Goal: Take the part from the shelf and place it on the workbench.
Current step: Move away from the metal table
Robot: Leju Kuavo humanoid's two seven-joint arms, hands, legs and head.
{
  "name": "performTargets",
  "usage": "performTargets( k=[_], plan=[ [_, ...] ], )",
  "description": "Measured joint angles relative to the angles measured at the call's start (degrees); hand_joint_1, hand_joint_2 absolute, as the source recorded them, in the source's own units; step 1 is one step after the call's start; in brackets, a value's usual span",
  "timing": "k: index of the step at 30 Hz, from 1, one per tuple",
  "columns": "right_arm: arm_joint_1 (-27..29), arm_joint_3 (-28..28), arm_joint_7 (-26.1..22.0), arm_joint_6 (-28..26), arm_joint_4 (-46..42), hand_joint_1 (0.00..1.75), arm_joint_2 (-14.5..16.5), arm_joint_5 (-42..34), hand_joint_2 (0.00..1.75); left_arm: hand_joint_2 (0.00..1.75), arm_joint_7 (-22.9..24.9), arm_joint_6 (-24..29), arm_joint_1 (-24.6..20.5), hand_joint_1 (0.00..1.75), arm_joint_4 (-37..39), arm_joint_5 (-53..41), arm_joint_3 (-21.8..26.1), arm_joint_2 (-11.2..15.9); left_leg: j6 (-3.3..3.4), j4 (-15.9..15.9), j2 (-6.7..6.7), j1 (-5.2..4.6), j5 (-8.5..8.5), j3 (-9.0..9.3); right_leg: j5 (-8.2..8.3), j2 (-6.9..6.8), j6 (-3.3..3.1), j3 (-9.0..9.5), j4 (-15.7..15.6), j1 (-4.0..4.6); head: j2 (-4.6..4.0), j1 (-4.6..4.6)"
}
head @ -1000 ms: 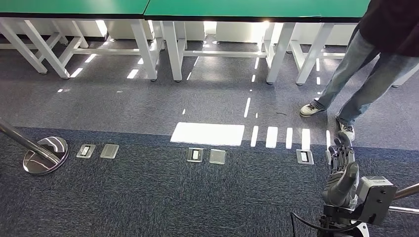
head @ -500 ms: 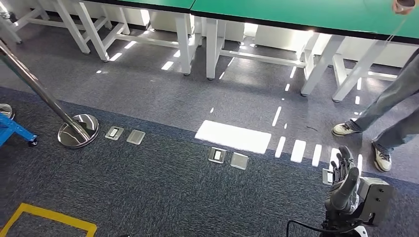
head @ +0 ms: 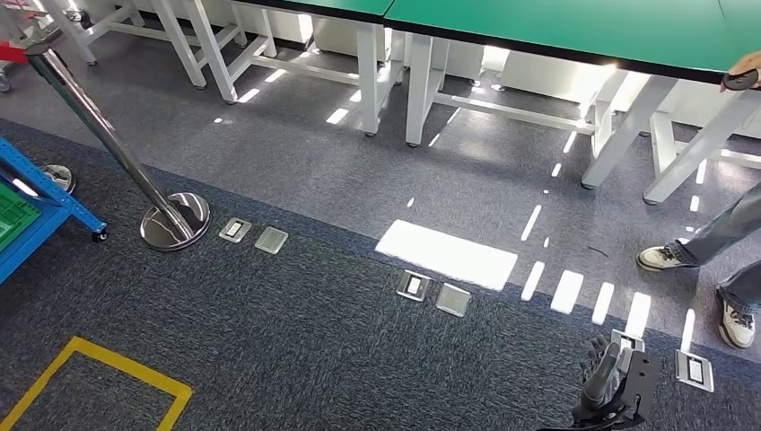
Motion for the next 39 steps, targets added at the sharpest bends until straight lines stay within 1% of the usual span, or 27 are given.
performTargets(
  k=[2, 4, 5, 7, 8, 9, 10, 11, 12, 13, 15, 17, 19, 20, 22, 23, 24, 25, 26, 27, 28, 29, 31, 33, 35, 37, 39],
  plan=[
    [-2.2, 0.0, -0.2, 3.7, 7.7, 0.0, 1.1, -2.7, 0.0, 0.0, 0.0, 0.1, -0.3, 0.0, 0.0, 0.1, -0.1, 0.0, 0.64, -3.5, 1.36, -0.58, 0.25, 1.8, -0.11, -0.92, 0.54, 0.2, -0.1, 0.21, 0.0, -0.08],
    [-4.3, 0.0, 0.7, 6.2, 14.5, 0.0, 2.3, -4.5, 0.0, 0.0, 0.1, 0.1, -0.2, 0.0, 0.0, 0.4, -0.2, 0.0, 1.31, -4.2, 0.63, -0.69, 0.29, 2.13, -0.09, -1.91, 1.11, 0.36, -0.4, 0.32, 0.0, 0.0],
    [-5.5, 0.1, 1.6, 6.7, 17.4, 0.0, 2.8, -4.9, 0.0, 0.0, 0.1, 0.1, 0.0, 0.0, 0.0, 0.5, -0.3, 0.0, 1.63, -4.6, 0.17, -0.59, 0.55, 2.25, -0.33, -1.61, 1.36, 0.43, -0.3, 0.26, 0.0, 0.16],
    [-7.5, 0.1, 3.8, 6.8, 23.1, 0.0, 3.9, -5.3, 0.0, 0.0, 0.1, 0.0, 0.0, 0.0, 0.0, 0.7, -0.4, 0.1, 2.27, -5.3, -0.68, -0.27, 1.01, 2.54, -2.35, 0.83, 1.75, -0.85, 2.6, 0.08, 0.0, 0.48],
    [-8.2, 0.2, 4.8, 6.7, 25.6, 0.0, 4.3, -5.3, 0.0, 0.0, 0.1, 0.0, -0.1, 0.0, 0.0, 0.7, -0.4, 0.0, 2.44, -5.5, -1.21, -0.19, 1.09, 2.55, -4.04, 2.44, 1.83, -2.43, 5.9, -0.05, 0.0, 0.79],
    [-8.6, 0.2, 5.8, 6.4, 28.1, 0.0, 4.8, -5.3, 0.0, 0.0, 0.1, 0.0, -0.2, 0.0, 0.0, 0.8, -0.5, 0.0, 2.54, -5.5, -1.85, -0.18, 1.1, 2.53, -5.73, 3.39, 1.88, -4.45, 9.9, -0.1, 0.0, 1.03],
    [-8.9, 0.2, 6.6, 6.1, 30.2, 0.0, 5.2, -5.3, 0.0, 0.0, 0.1, 0.0, -0.3, 0.0, 0.0, 0.8, -0.5, 0.0, 2.58, -5.4, -2.58, -0.2, 1.08, 2.53, -6.81, 3.78, 1.93, -6.31, 13.3, -0.13, 0.0, 1.27],
    [-9.1, 0.3, 7.5, 5.8, 32.2, 0.0, 5.7, -5.3, 0.0, 0.0, 0.1, 0.0, -0.3, 0.0, 0.0, 0.8, -0.5, 0.0, 2.59, -5.4, -3.34, -0.22, 1.05, 2.56, -6.9, 3.93, 1.96, -7.53, 15.3, -0.15, 0.0, 1.45],
    [-9.4, 0.3, 8.3, 5.6, 34.0, 0.0, 6.2, -5.3, 0.0, 0.0, 0.1, -0.1, -0.2, 0.0, 0.0, 0.9, -0.5, 0.0, 2.56, -5.3, -4.1, -0.23, 1.01, 2.6, -5.82, 3.99, 1.98, -7.73, 15.0, -0.2, 0.0, 1.57],
    [-9.8, 0.3, 8.9, 5.4, 35.6, 0.0, 6.6, -5.3, 0.0, 0.0, 0.1, -0.1, -0.2, 0.0, 0.0, 0.9, -0.5, 0.0, 2.46, -5.1, -4.84, -0.21, 0.94, 2.64, -3.78, 4.22, 1.98, -6.87, 12.5, -0.31, 0.0, 1.71],
    [-10.6, 0.3, 10.1, 5.0, 38.4, 0.0, 7.2, -5.3, 0.0, 0.0, 0.0, -0.1, -0.3, 0.0, 0.0, 1.1, -0.5, -0.1, 1.99, -4.5, -6.17, -0.23, 0.61, 2.5, -0.08, 6.26, 1.97, -3.76, 5.1, -0.7, 0.0, 1.97],
    [-11.3, 0.4, 11.3, 4.7, 40.9, 0.0, 7.8, -5.3, 0.0, 0.0, 0.0, -0.1, -0.4, 0.0, 0.0, 1.2, -0.5, 0.0, 1.33, -4.0, -7.39, -0.17, 0.38, 2.09, 0.73, 8.0, 1.71, -1.93, 1.2, -0.84, 0.0, 2.01],
    [-11.7, 0.4, 12.4, 4.4, 42.8, 0.0, 8.5, -5.3, 0.0, 0.0, 0.0, -0.1, -0.3, 0.0, 0.0, 1.4, -0.6, 0.0, 0.68, -4.0, -8.52, 0.08, 0.43, 1.76, 0.44, 7.37, 1.05, -1.63, 0.8, -0.64, 0.0, 1.92],
    [-11.8, 0.4, 12.8, 4.2, 43.5, 0.0, 8.8, -5.3, 0.0, 0.0, 0.0, -0.1, -0.1, 0.0, 0.0, 1.5, -0.6, 0.0, 0.37, -3.8, -8.24, 0.16, 0.26, 1.61, 0.49, 6.75, 0.63, -1.48, 0.7, -0.6, 0.0, 1.85],
    [-12.2, 0.5, 13.5, 3.9, 44.8, 0.0, 9.3, -5.3, 0.0, 0.0, 0.0, -0.1, 0.0, 0.0, 0.0, 1.6, -0.6, 0.1, -0.29, -1.3, -5.67, 0.2, -1.5, 0.43, 0.59, 5.55, -0.17, -1.04, 0.2, -0.58, 0.0, 1.25],
    [-12.4, 0.5, 13.9, 3.8, 45.4, 0.0, 9.5, -5.3, 0.0, 0.0, 0.0, -0.1, -0.1, 0.0, 0.0, 1.6, -0.7, 0.1, -0.58, 1.8, -3.96, 0.26, -3.14, -0.88, 0.54, 4.86, -0.45, -0.81, 0.1, -0.47, 0.0, 0.85],
    [-12.4, 0.5, 14.3, 3.6, 46.1, 0.0, 9.7, -5.3, 0.0, 0.0, 0.0, -0.1, -0.3, 0.0, 0.0, 1.7, -0.8, 0.1, -0.85, 5.6, -2.87, 0.35, -4.92, -2.6, 0.41, 4.08, -0.65, -0.63, 0.0, -0.33, 0.0, 0.49],
    [-12.4, 0.6, 14.8, 3.3, 46.7, 0.0, 9.9, -5.3, 0.0, 0.0, 0.0, -0.1, -0.3, 0.0, 0.0, 1.7, -0.9, 0.1, -1.05, 9.2, -2.45, 0.46, -6.32, -4.28, 0.26, 3.22, -0.78, -0.48, 0.0, -0.24, 0.0, 0.29],
    [-12.4, 0.6, 15.3, 3.1, 47.2, 0.0, 10.0, -5.2, 0.0, 0.0, 0.0, -0.1, -0.3, 0.0, 0.0, 1.7, -0.9, 0.1, -1.16, 11.5, -2.33, 0.54, -6.82, -5.37, 0.1, 2.44, -0.85, -0.36, 0.0, -0.18, 0.0, 0.23],
    [-12.5, 0.6, 15.7, 3.0, 47.7, 0.0, 10.2, -5.2, 0.0, 0.0, 0.0, -0.1, -0.2, 0.0, 0.0, 1.7, -1.0, 0.1, -1.19, 11.8, -2.27, 0.59, -6.22, -5.51, -0.05, 1.75, -0.85, -0.22, 0.1, -0.14, 0.0, 0.17],
    [-12.6, 0.7, 16.1, 2.8, 48.1, 0.0, 10.4, -5.1, 0.0, 0.0, 0.1, -0.1, -0.2, 0.0, 0.0, 1.8, -1.2, 0.1, -1.1, 9.8, -2.11, 0.6, -4.6, -4.54, -0.21, 1.14, -0.8, -0.02, 0.1, -0.11, 0.0, 0.11],
    [-12.8, 0.8, 16.6, 2.7, 48.4, 0.0, 10.6, -4.9, 0.0, 0.0, 0.1, -0.1, -0.1, 0.0, 0.0, 1.8, -1.3, 0.1, -0.89, 6.2, -1.56, 0.55, -2.41, -2.75, -0.39, 0.55, -0.71, 0.27, 0.1, -0.07, 0.0, 0.03],
    [-13.0, 1.3, 17.7, 2.3, 49.1, 0.0, 11.0, -4.1, 0.0, 0.0, 0.1, -0.1, -0.3, 0.0, 0.0, 1.8, -1.4, 0.1, -0.24, -0.8, 0.8, -0.02, 0.21, 0.87, -0.79, -0.51, -0.28, 0.8, 0.0, 0.14, 0.0, -0.14],
    [-13.2, 1.9, 18.8, 2.0, 49.7, 0.0, 11.3, -3.4, 0.0, 0.0, 0.0, 0.0, -0.6, 0.0, 0.0, 1.9, -1.5, 0.2, 0.4, -3.6, 2.1, -0.57, 0.14, 2.25, -0.99, -1.65, 0.24, 0.97, 0.0, 0.41, 0.0, -0.2],
    [-13.5, 2.4, 19.4, 1.8, 50.0, 0.0, 11.6, -3.0, 0.0, 0.0, 0.0, 0.0, -0.4, 0.0, 0.0, 1.9, -1.6, 0.2, 1.01, -4.3, 1.12, -0.45, 0.23, 2.43, -1.17, -2.47, 0.73, 1.08, -0.1, 0.45, 0.0, -0.11],
    [-13.8, 3.0, 19.7, 1.7, 50.2, 0.0, 11.9, -2.7, 0.0, 0.0, 0.0, 0.0, -0.1, 0.0, 0.0, 2.0, -1.7, 0.3, 1.65, -5.1, 0.06, -0.1, 0.66, 2.69, -2.59, -0.33, 1.2, 0.38, 1.7, 0.27, 0.0, 0.16],
    [-13.8, 3.4, 19.8, 1.7, 50.5, 0.0, 11.9, -2.5, 0.0, 0.0, 0.0, 0.0, -0.3, 0.0, 0.0, 2.1, -1.7, 0.3, 2.05, -5.3, -1.11, 0.07, 0.83, 2.81, -5.68, 2.86, 1.47, -2.64, 8.0, 0.14, 0.0, 0.68]
  ],
)
